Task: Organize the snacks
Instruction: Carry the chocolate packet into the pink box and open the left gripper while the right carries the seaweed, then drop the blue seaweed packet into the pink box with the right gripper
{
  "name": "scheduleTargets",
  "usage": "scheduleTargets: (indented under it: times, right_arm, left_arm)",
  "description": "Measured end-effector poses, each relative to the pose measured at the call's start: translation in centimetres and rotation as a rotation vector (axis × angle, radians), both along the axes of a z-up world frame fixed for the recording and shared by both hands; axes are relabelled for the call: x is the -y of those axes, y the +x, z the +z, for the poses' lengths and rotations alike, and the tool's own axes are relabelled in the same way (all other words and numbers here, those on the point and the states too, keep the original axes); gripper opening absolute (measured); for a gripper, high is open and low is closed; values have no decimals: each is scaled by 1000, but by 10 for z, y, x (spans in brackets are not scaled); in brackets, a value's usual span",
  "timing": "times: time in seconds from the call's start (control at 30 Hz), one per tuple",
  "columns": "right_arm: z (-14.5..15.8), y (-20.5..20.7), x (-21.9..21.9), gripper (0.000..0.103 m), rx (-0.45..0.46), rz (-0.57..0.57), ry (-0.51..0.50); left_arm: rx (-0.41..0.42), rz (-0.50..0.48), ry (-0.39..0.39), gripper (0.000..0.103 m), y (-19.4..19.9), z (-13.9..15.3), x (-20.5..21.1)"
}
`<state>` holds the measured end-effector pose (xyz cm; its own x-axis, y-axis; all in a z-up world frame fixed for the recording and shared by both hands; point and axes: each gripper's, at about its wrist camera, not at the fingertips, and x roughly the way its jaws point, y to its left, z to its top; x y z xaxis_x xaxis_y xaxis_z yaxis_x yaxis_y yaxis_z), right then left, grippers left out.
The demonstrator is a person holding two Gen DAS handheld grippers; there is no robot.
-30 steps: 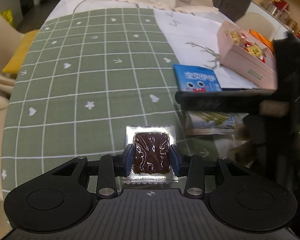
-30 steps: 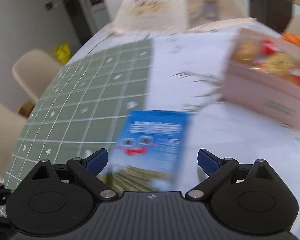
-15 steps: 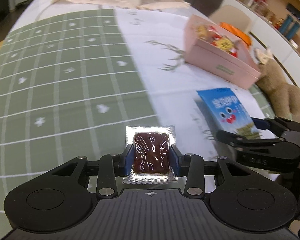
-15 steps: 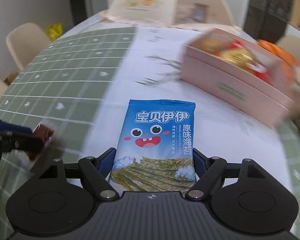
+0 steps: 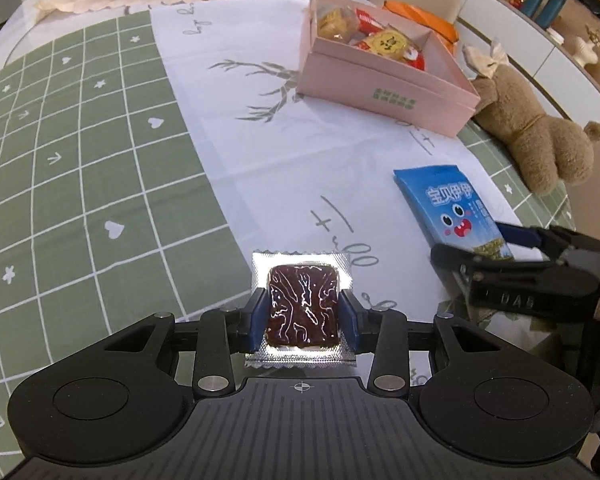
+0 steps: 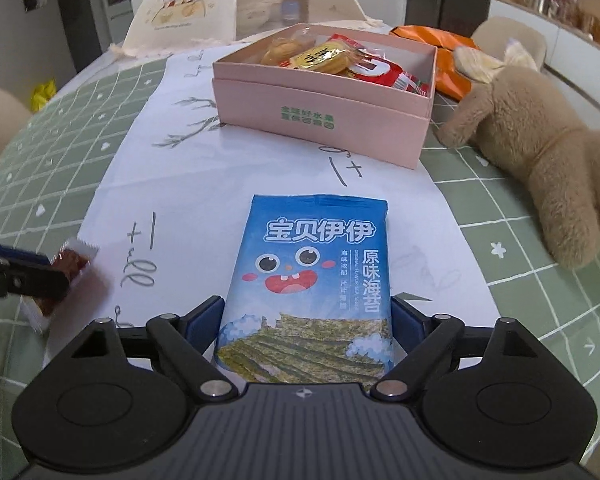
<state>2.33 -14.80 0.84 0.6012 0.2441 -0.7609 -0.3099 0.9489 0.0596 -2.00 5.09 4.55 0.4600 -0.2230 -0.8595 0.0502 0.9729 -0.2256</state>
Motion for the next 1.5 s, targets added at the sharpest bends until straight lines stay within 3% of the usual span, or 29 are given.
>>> scheduleTargets:
  times: [0.1,0.27,0.43,0.57,0.63,0.77,0.8,0.87,0.93,1.0,1.07,1.3,1.4,1.5]
  right_arm:
    - [0,9,-3,88,3,-14,18]
    - [1,18,-19,85,31,33,-75]
    - [32,8,-11,83,109,74,-7]
    - [63,0,4,83,181,58,20]
    - [79,-2,16,83,216,37,35]
    - [107,-2,33,83,277,-20,71]
    - [112,-2,35,83,288,-29,87]
    - [120,1,35,83,299,-42,101]
    - [123,4,32,84,304,-44,100]
    - [123,4,31,84,300,-59,84]
    - [118,4,36,85,284,-85,67]
    - [95,18,67,85,164,-158,93]
    - [115,42,61,85,223,-133,86]
    - [150,84,42,85,334,-77,76]
  left_arm:
    - [-13,-1,1,43,1,-2,1]
    - [-30,-17,8,43,0,-5,6]
    - [2,-24,4,43,-1,2,7]
    - [146,-24,-54,43,13,48,3]
    - [260,-32,-92,43,30,88,0]
    - [482,-83,-62,43,84,169,12]
    - [508,-99,-79,43,104,182,16]
    - [483,-130,-124,43,149,193,22]
    - [452,-106,-167,43,181,191,23]
    - [479,-51,-219,43,192,185,13]
    - [488,-21,-243,43,187,174,5]
    - [308,-61,-177,43,131,89,-15]
    - [239,-56,-186,43,110,61,-19]
    - [219,-68,-189,43,102,53,-18]
